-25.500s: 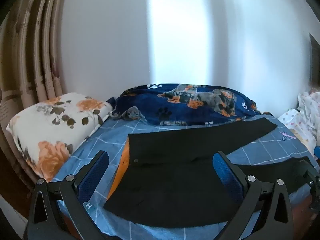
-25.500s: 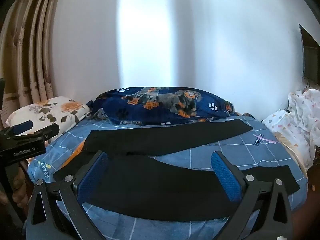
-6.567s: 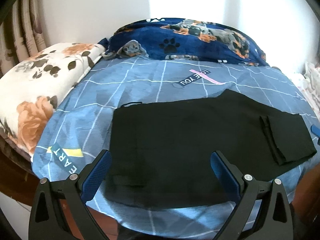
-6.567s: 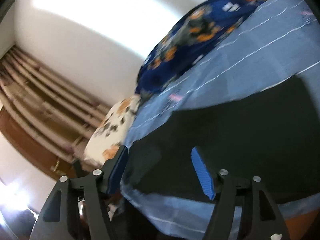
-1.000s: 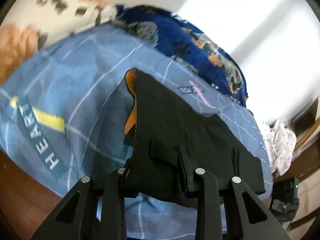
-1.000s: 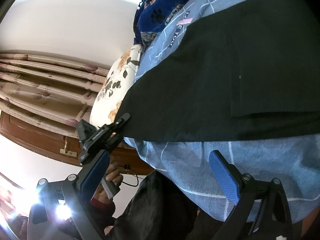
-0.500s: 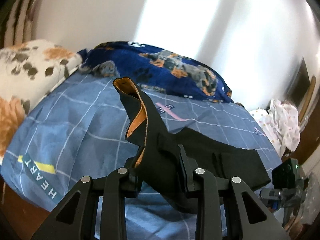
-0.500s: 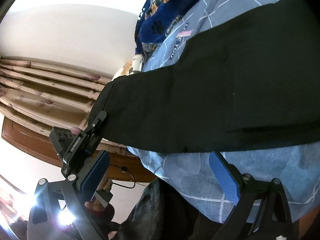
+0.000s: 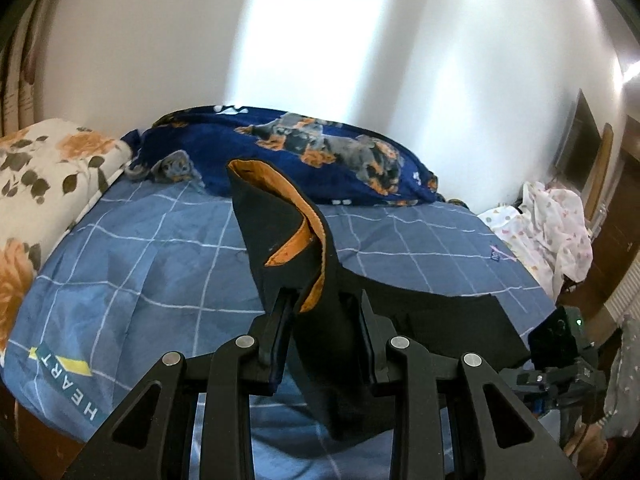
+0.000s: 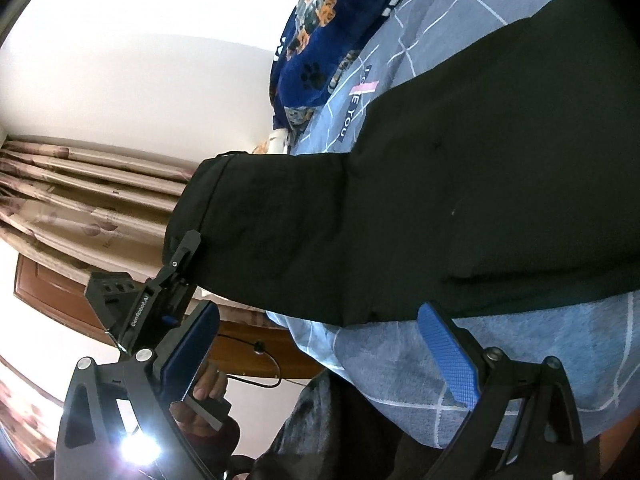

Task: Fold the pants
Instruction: 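Lift the held trouser edge up with the left gripper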

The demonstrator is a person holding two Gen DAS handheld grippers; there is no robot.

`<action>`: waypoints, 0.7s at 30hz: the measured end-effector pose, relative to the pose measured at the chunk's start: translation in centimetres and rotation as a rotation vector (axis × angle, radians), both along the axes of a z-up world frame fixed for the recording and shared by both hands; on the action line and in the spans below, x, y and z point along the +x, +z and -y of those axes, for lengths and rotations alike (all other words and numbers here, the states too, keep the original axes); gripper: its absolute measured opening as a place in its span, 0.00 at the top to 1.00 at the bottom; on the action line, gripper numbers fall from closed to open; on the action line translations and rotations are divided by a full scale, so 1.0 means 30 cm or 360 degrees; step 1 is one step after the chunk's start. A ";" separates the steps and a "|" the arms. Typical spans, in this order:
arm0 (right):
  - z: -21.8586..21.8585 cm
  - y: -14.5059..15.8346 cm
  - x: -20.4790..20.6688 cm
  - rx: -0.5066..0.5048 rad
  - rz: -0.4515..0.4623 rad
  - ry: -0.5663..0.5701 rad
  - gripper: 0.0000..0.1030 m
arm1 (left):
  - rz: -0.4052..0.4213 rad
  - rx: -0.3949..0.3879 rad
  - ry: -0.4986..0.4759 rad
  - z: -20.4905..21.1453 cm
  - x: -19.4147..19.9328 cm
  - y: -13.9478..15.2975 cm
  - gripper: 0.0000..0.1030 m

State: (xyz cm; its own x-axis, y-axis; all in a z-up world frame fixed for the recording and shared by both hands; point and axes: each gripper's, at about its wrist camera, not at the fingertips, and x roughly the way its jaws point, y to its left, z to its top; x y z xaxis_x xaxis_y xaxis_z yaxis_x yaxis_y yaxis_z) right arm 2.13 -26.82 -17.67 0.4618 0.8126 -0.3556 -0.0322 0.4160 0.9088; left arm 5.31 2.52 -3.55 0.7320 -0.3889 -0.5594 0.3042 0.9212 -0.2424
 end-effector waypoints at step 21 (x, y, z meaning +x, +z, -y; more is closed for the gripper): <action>0.038 -0.016 0.003 0.0081 -0.0032 -0.0085 0.03 | 0.0041 -0.0013 -0.0064 0.075 0.002 0.006 0.72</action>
